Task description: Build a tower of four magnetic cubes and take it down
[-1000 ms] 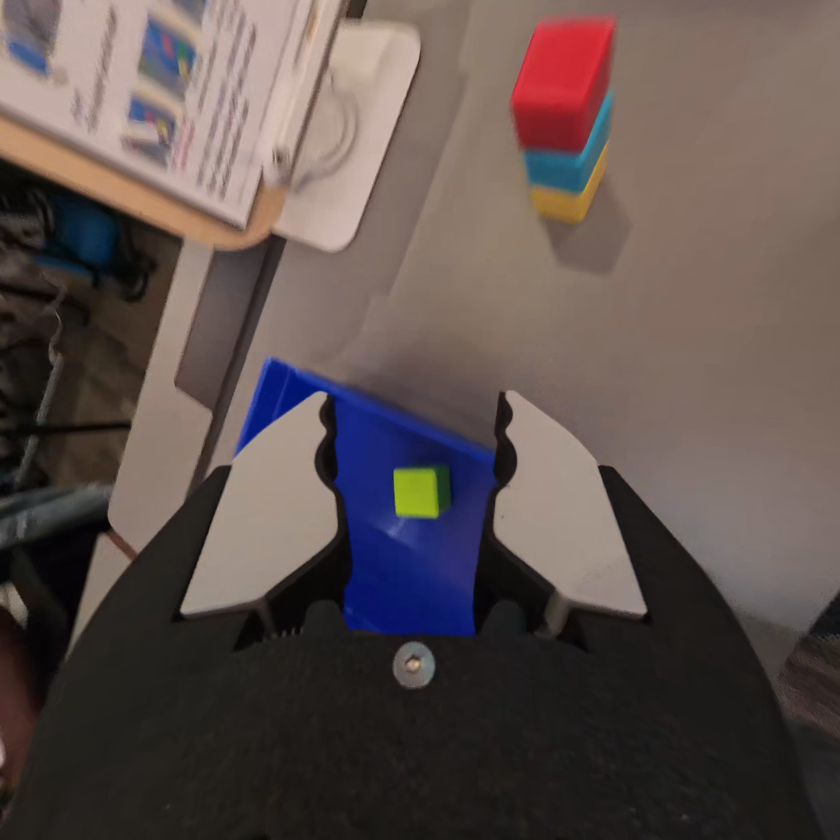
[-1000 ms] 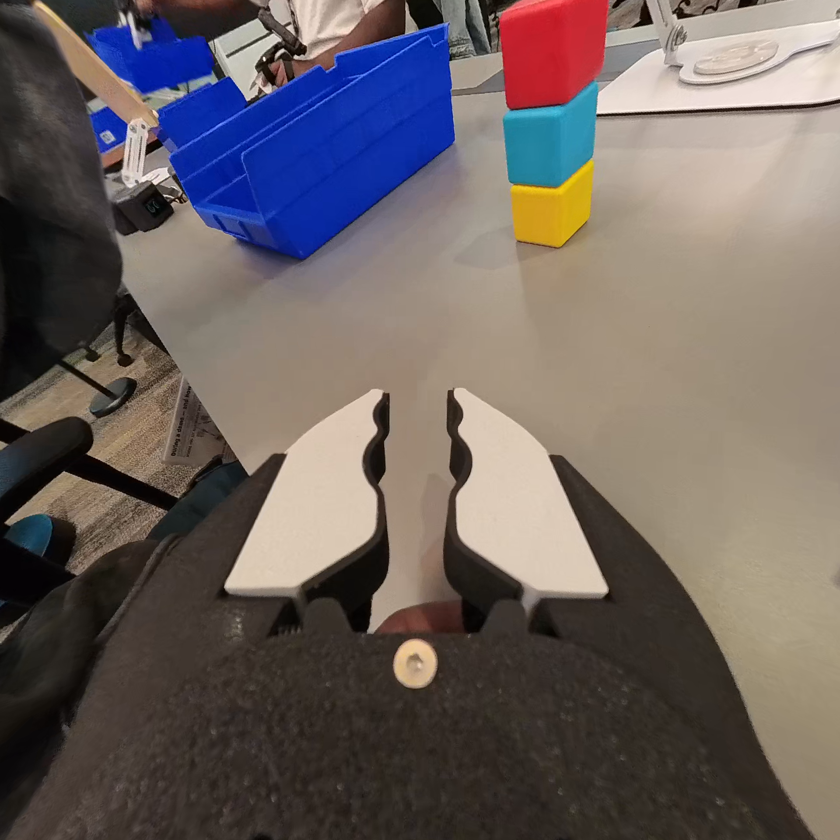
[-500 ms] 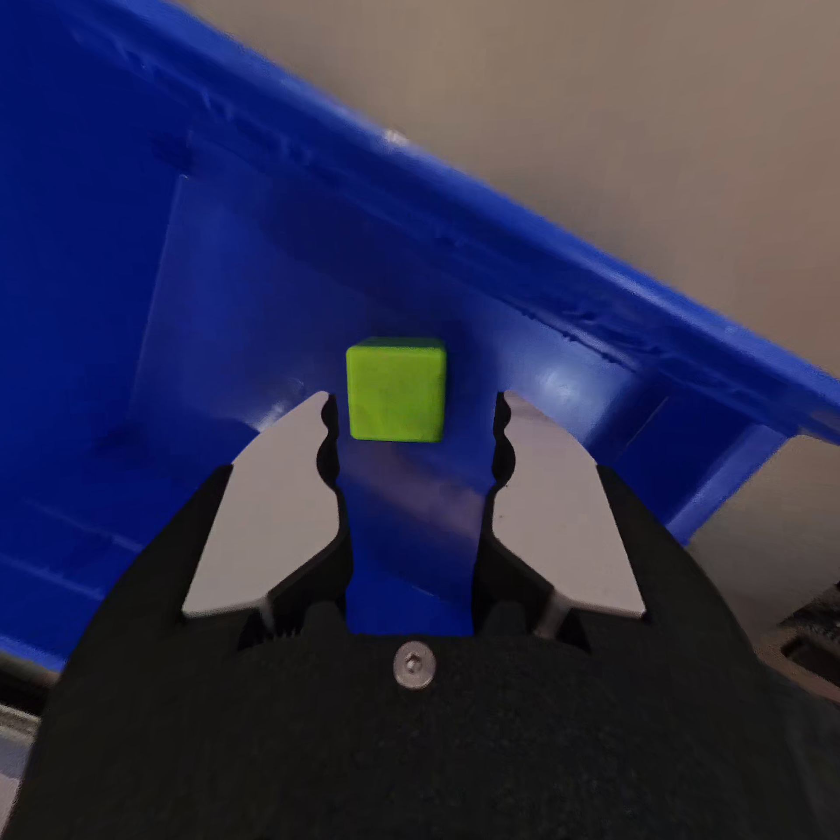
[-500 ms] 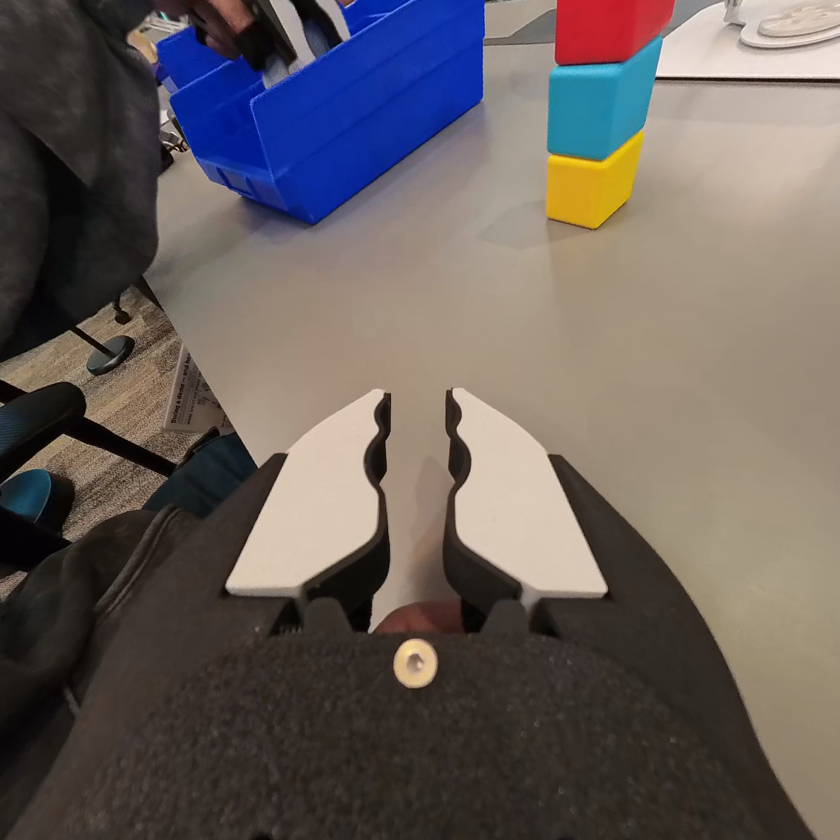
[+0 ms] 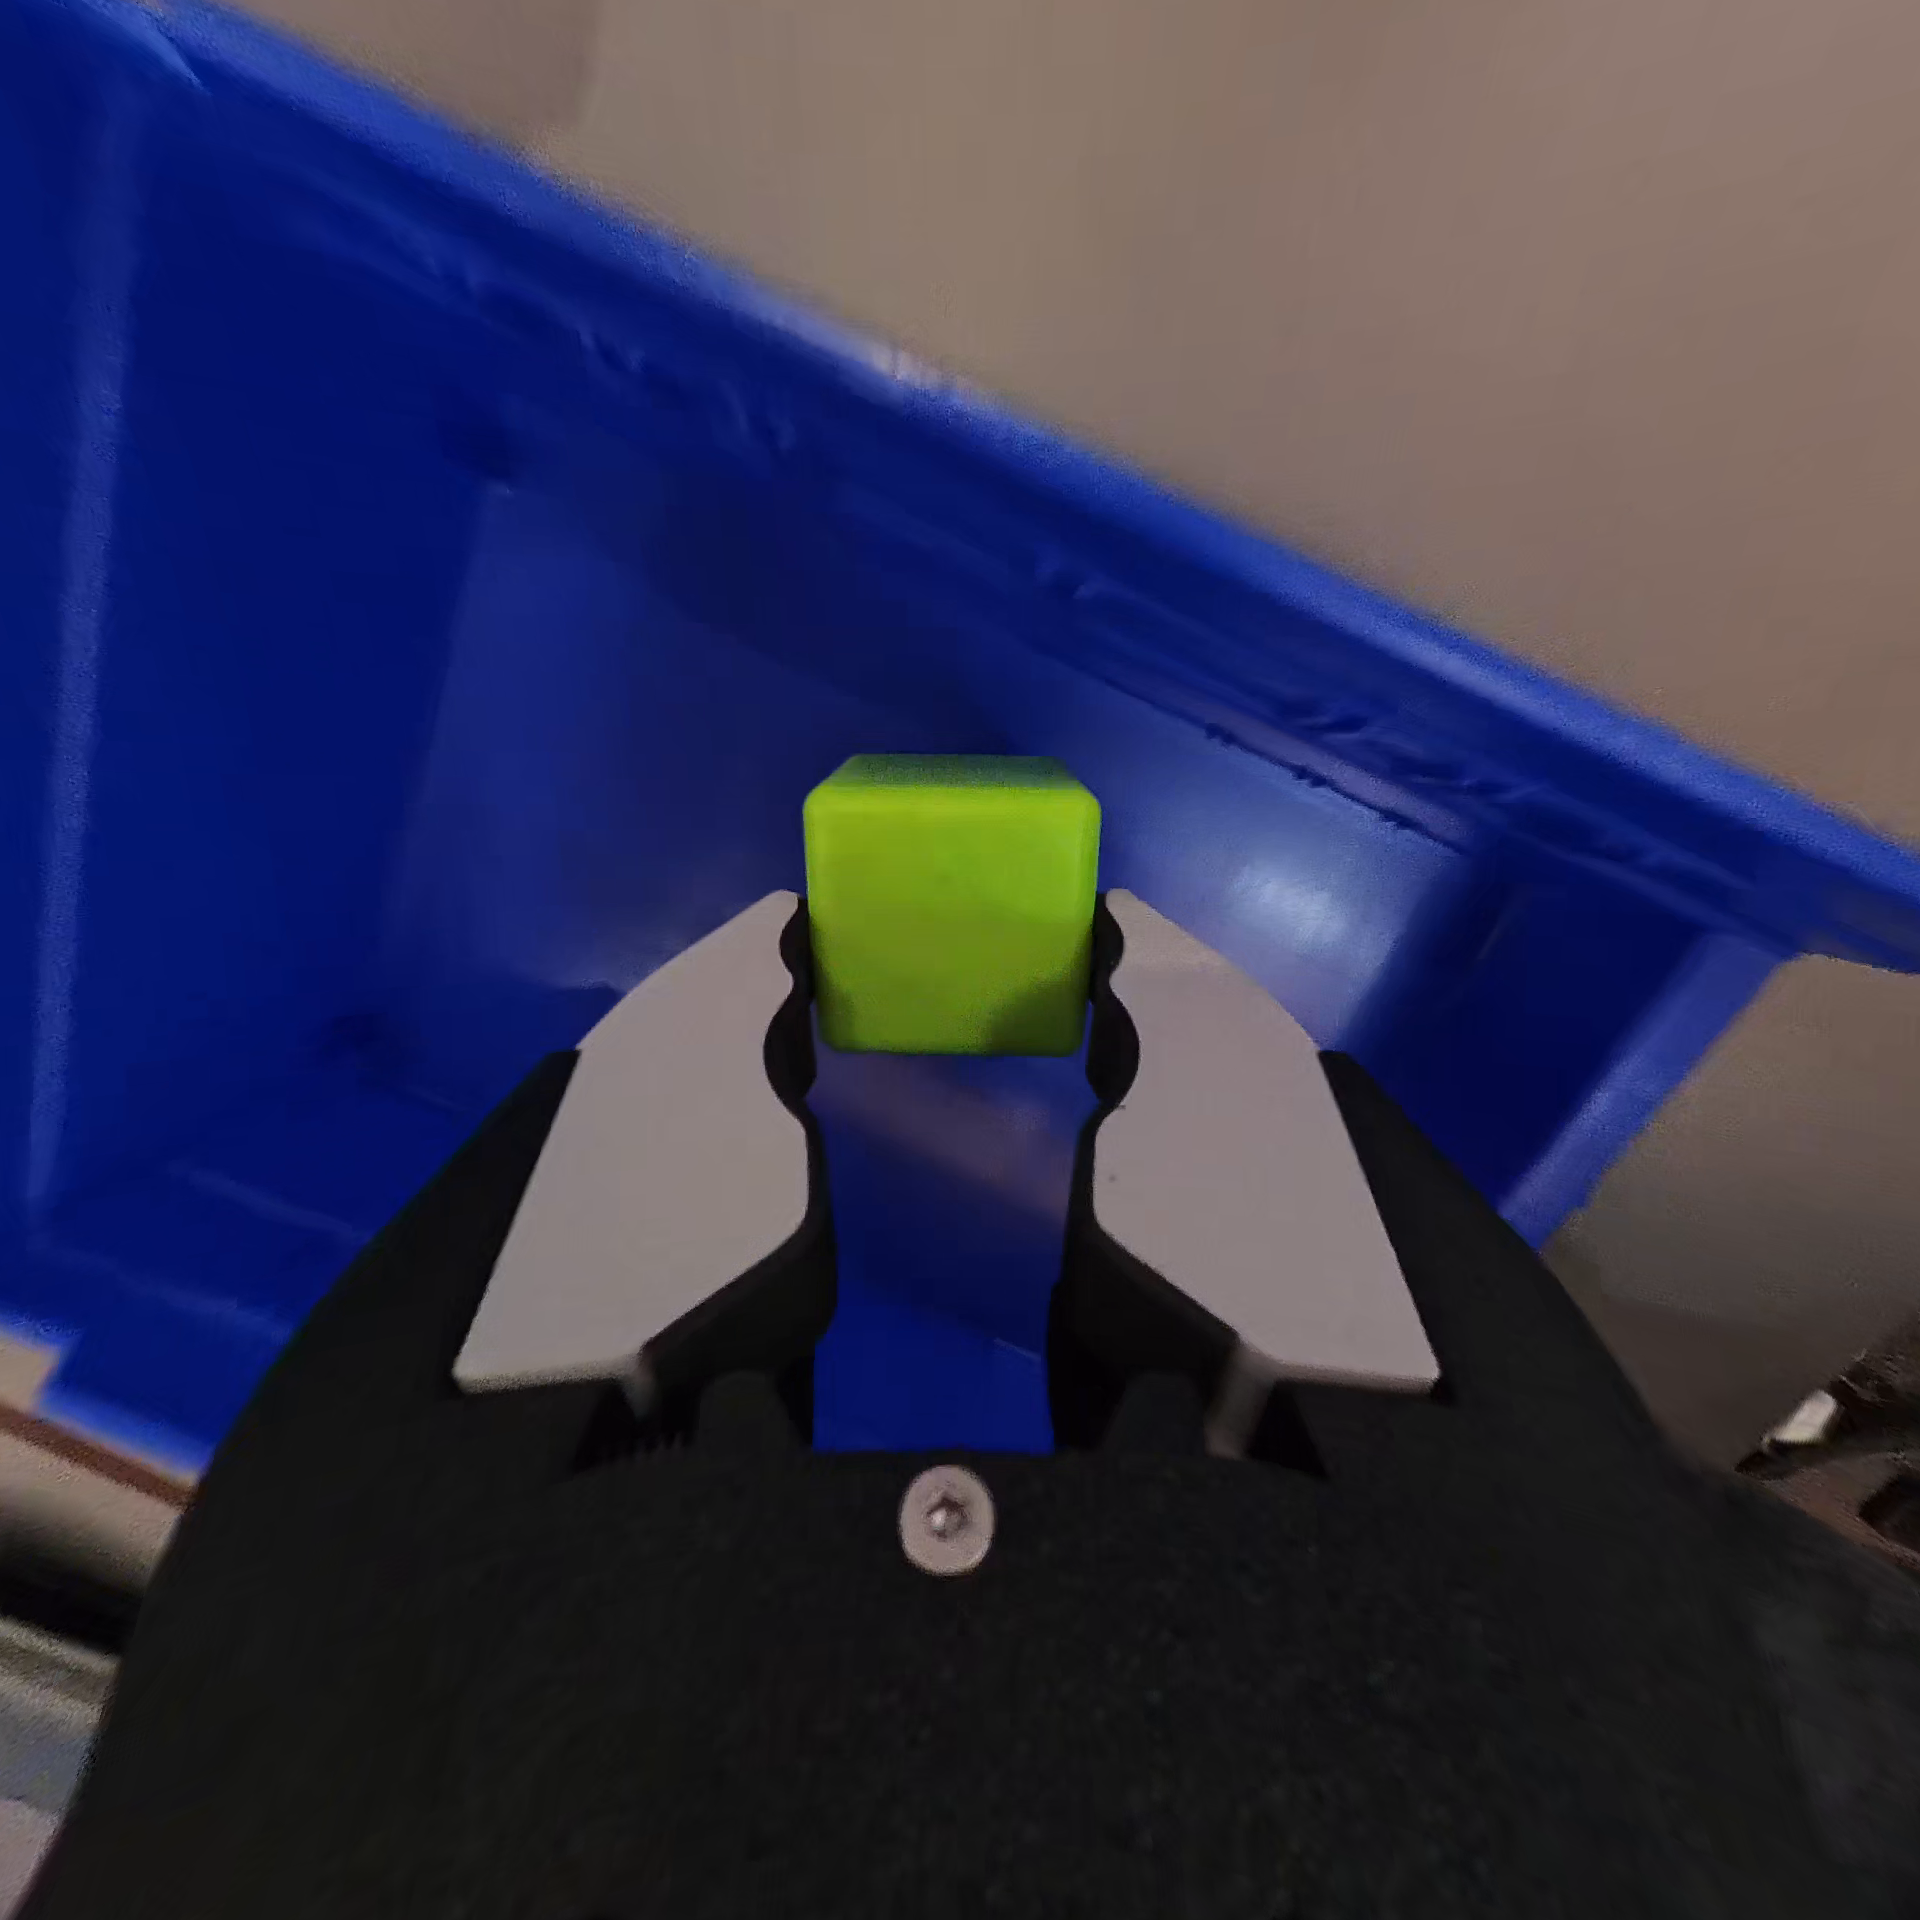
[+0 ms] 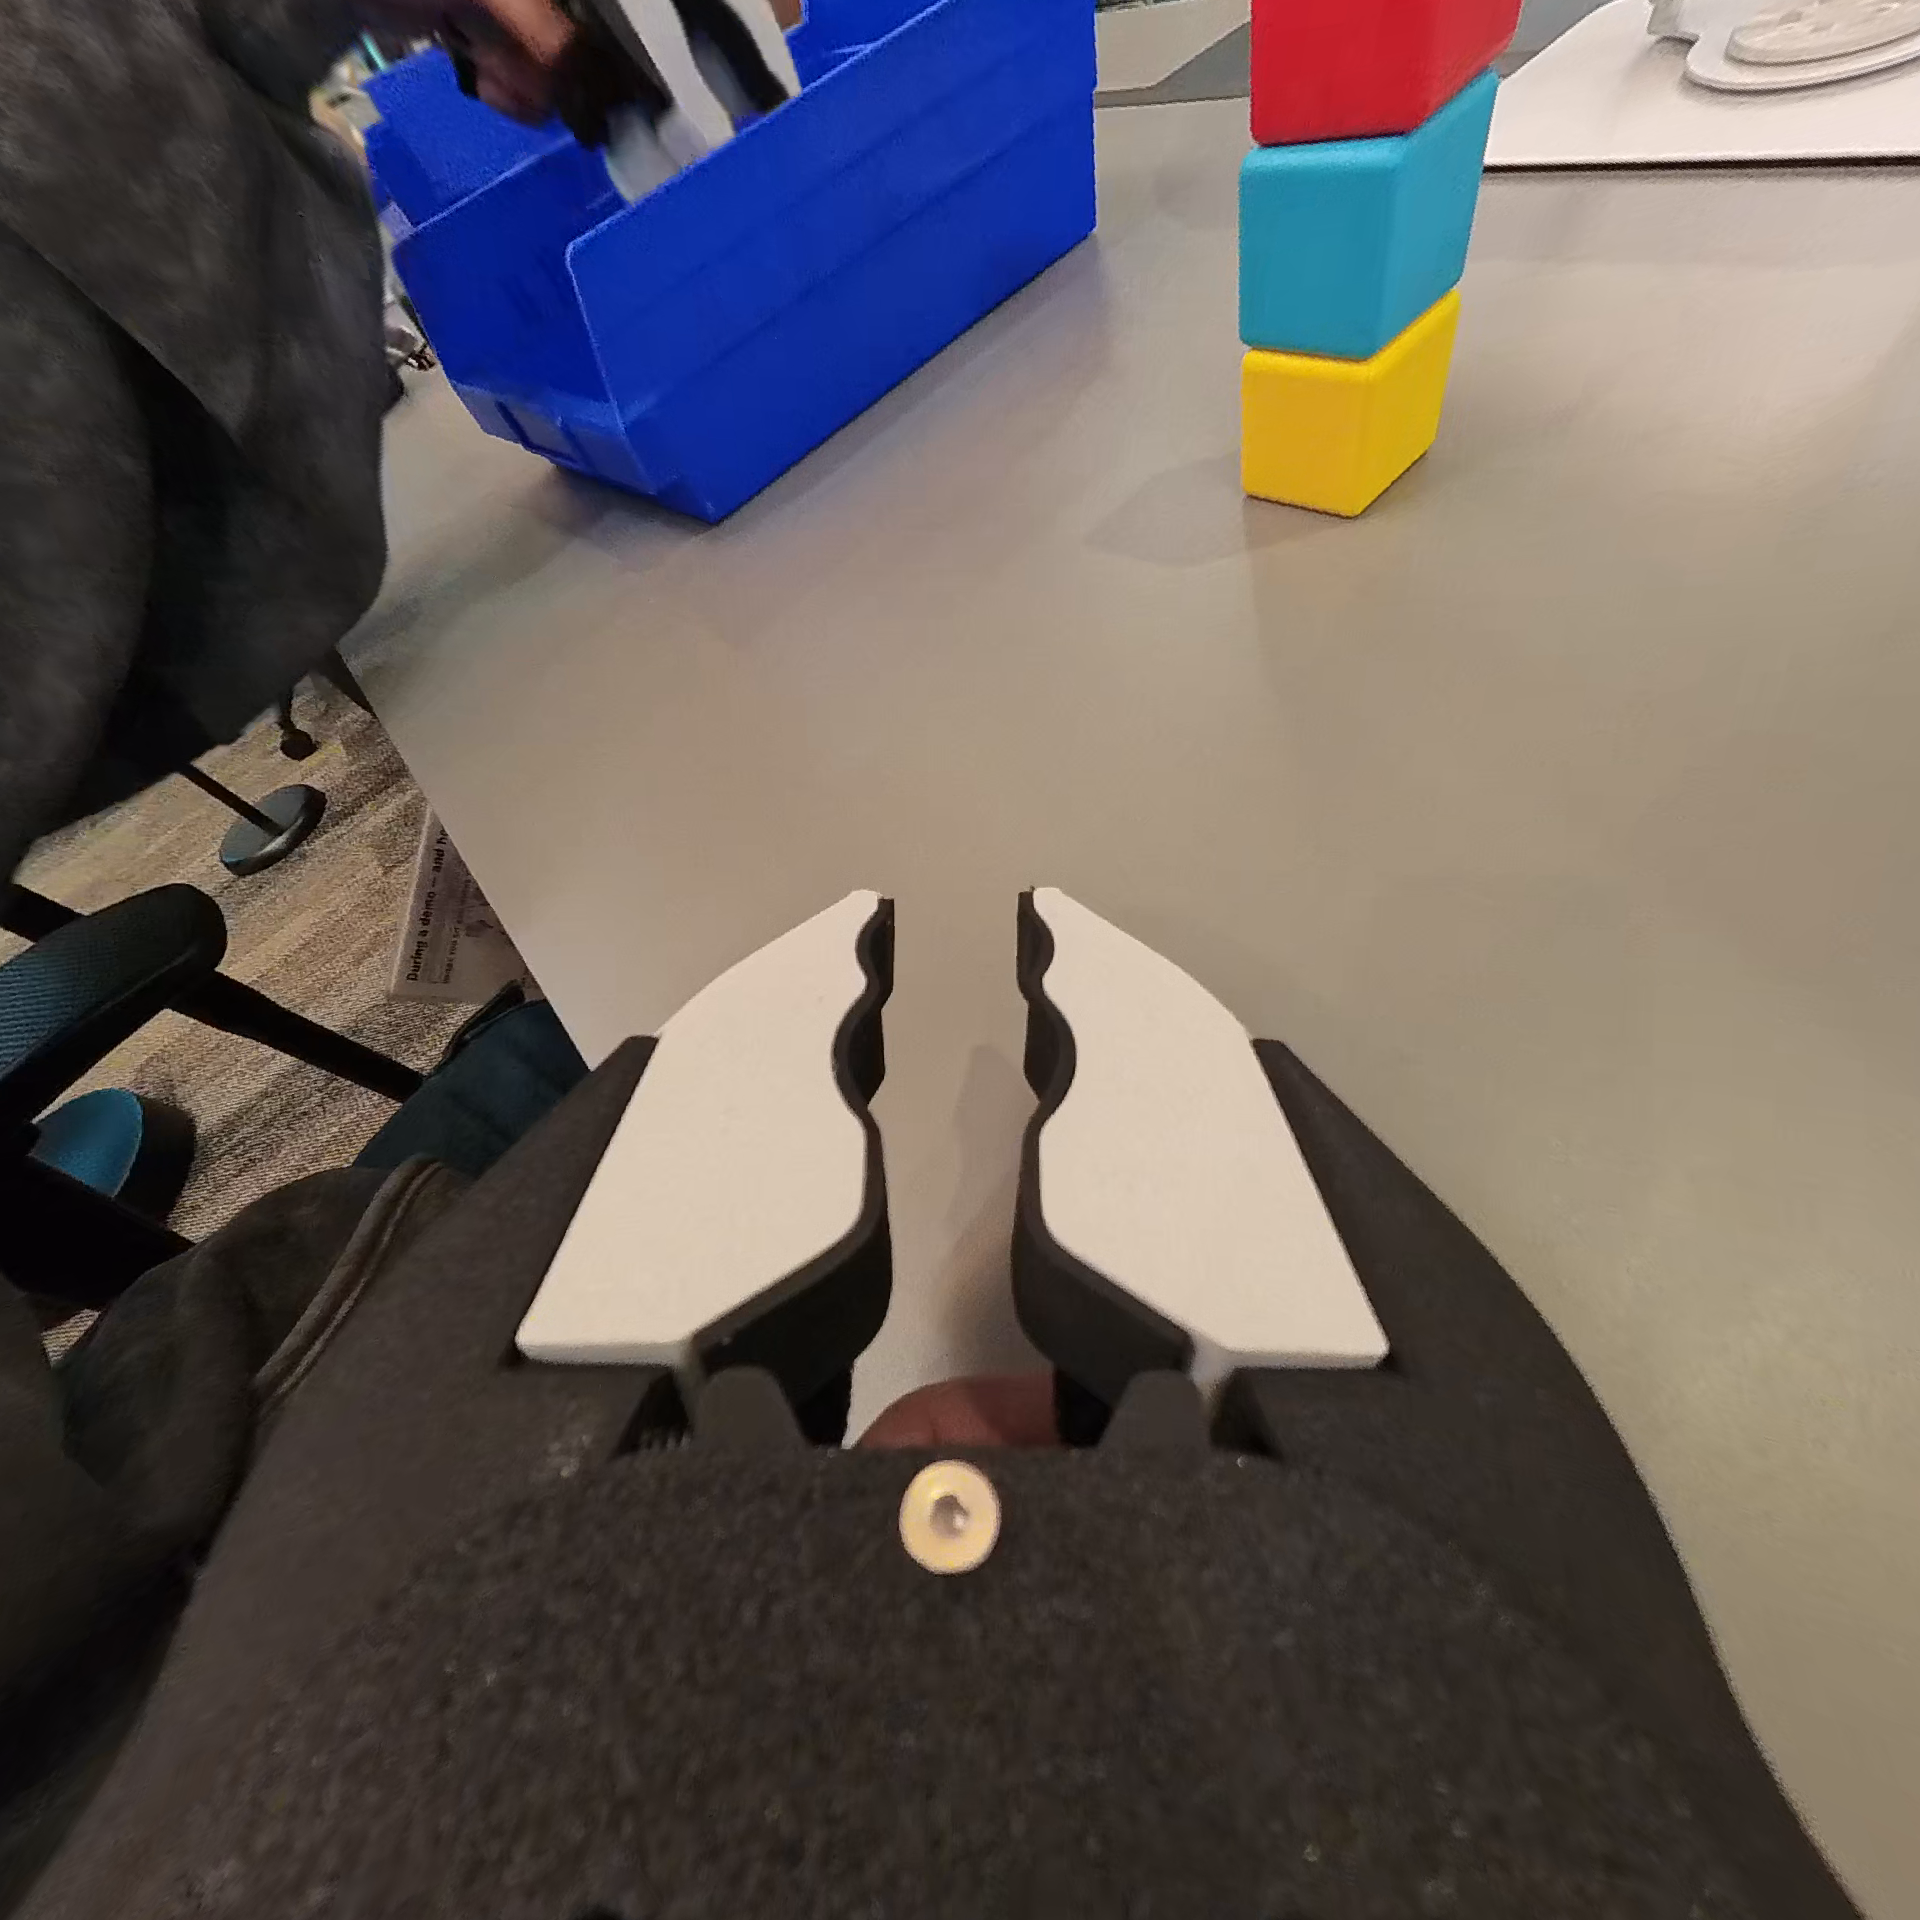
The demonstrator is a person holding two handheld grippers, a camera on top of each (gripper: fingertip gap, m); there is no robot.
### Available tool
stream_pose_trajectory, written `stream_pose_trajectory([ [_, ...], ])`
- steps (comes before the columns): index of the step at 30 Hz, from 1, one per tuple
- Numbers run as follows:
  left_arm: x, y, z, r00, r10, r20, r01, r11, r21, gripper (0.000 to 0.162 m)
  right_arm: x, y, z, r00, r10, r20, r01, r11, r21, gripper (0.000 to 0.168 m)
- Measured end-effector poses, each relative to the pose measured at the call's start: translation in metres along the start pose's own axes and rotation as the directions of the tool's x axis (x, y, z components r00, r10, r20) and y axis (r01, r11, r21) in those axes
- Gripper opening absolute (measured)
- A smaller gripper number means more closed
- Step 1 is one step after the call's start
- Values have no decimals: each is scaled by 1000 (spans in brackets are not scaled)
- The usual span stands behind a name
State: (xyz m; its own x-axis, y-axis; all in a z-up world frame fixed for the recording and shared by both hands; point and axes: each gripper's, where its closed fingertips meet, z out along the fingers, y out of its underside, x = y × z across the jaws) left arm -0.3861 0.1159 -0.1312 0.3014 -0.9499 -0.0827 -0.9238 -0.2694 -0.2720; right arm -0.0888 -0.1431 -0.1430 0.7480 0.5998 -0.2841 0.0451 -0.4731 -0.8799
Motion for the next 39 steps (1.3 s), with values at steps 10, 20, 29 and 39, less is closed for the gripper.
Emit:
stream_pose_trajectory([
  [10, 61, -130, -104, 958, 273, 89, -280, 957, 77, 49, 1, -3, -2, 1000, -9, -18, 10, 1000, 27, 22],
  [20, 109, -231, -61, 917, 398, 0, -398, 917, 40, 49, 0, -4, -6, 999, -36, -24, 37, 998, 43, 23],
  [29, 122, -254, -20, 904, 418, -90, -419, 908, 13, 49, 1, -3, -7, 998, -44, -32, 46, 998, 45, 23],
  [39, 120, -253, -18, 905, 415, -97, -413, 910, 39, 69, 2, -3, -7, 999, -41, -32, 42, 998, 40, 23],
])
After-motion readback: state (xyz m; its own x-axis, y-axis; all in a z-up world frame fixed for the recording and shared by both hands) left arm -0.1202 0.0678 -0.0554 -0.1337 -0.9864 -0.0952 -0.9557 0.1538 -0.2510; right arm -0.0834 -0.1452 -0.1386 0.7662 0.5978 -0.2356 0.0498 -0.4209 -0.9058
